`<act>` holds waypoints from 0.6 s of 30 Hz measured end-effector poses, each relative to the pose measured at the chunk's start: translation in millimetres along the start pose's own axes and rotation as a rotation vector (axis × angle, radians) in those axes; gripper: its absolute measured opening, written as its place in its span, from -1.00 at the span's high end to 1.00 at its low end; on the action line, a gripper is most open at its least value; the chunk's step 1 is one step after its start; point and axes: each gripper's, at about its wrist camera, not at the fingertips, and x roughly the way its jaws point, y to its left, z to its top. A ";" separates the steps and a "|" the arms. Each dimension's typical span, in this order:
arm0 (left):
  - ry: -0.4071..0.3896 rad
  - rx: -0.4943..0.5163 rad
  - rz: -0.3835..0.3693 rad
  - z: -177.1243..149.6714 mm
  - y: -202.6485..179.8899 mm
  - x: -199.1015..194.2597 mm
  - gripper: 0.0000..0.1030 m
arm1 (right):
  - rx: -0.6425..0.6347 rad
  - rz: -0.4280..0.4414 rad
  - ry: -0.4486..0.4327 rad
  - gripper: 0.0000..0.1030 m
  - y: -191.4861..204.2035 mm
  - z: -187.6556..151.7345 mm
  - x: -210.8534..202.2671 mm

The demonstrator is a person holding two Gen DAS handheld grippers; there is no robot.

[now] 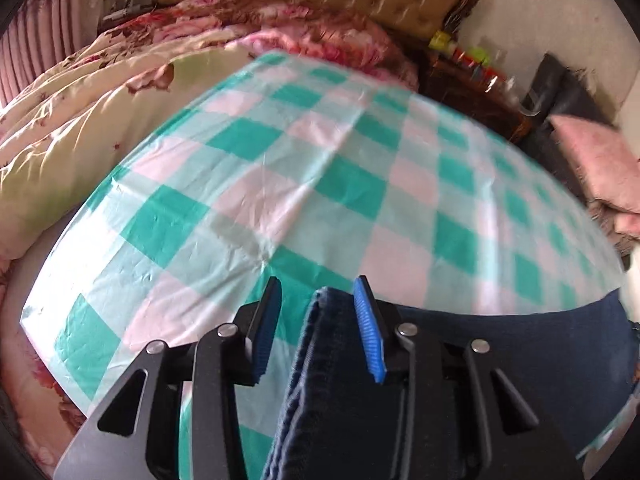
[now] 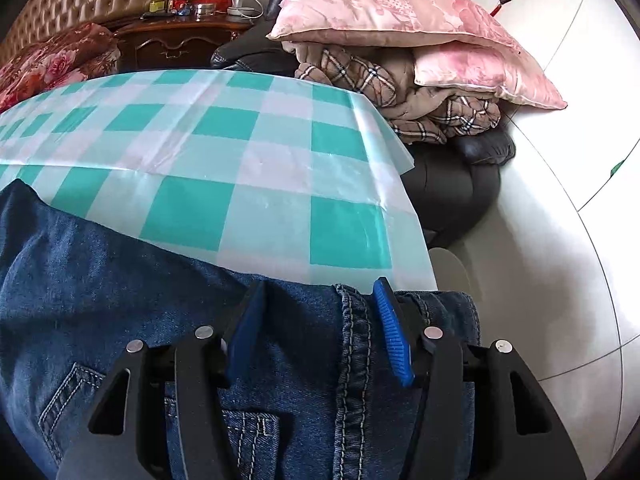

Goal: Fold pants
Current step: 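Lower the folded jeans onto the sheet and open both tools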

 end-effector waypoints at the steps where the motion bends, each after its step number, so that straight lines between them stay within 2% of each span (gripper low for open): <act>1: 0.017 0.026 -0.015 -3.1 -3.8 -1.0 0.24 | -0.003 -0.004 -0.002 -0.02 0.7 -0.4 -0.2; 3: 0.083 0.085 -0.010 -9.8 -11.9 7.8 0.26 | 0.003 -0.007 -0.005 -0.03 0.8 -0.3 0.1; 5: 0.115 0.117 0.025 -10.5 -14.5 18.0 0.53 | 0.010 -0.009 -0.009 -0.04 0.6 -0.2 0.8; 6: 0.116 0.111 0.012 -9.6 -13.5 19.2 0.61 | 0.013 -0.008 -0.010 -0.05 0.4 -0.1 0.9; 9: 0.114 0.098 -0.010 -3.1 -8.2 23.3 0.63 | 0.050 0.001 -0.015 -0.05 -2.6 -0.2 -3.2; 12: 0.105 0.098 0.005 2.8 -6.6 26.5 0.62 | 0.108 0.011 -0.055 -0.05 -7.7 -2.0 -19.6; 13: 0.099 0.098 0.026 4.5 -6.6 27.3 0.54 | 0.116 0.013 -0.075 -0.05 -9.1 -4.1 -26.9; 15: 0.085 0.095 0.102 6.7 -6.8 25.4 -0.08 | 0.126 0.012 -0.100 -0.05 -14.1 -11.8 -39.0; 16: 0.042 0.094 0.163 6.1 -9.4 16.8 -0.16 | 0.138 0.003 -0.116 -0.05 -18.6 -17.4 -45.7; 18: -0.085 0.102 0.194 1.8 -24.8 -10.0 -0.17 | 0.160 0.007 -0.145 -0.08 -29.6 -32.2 -58.2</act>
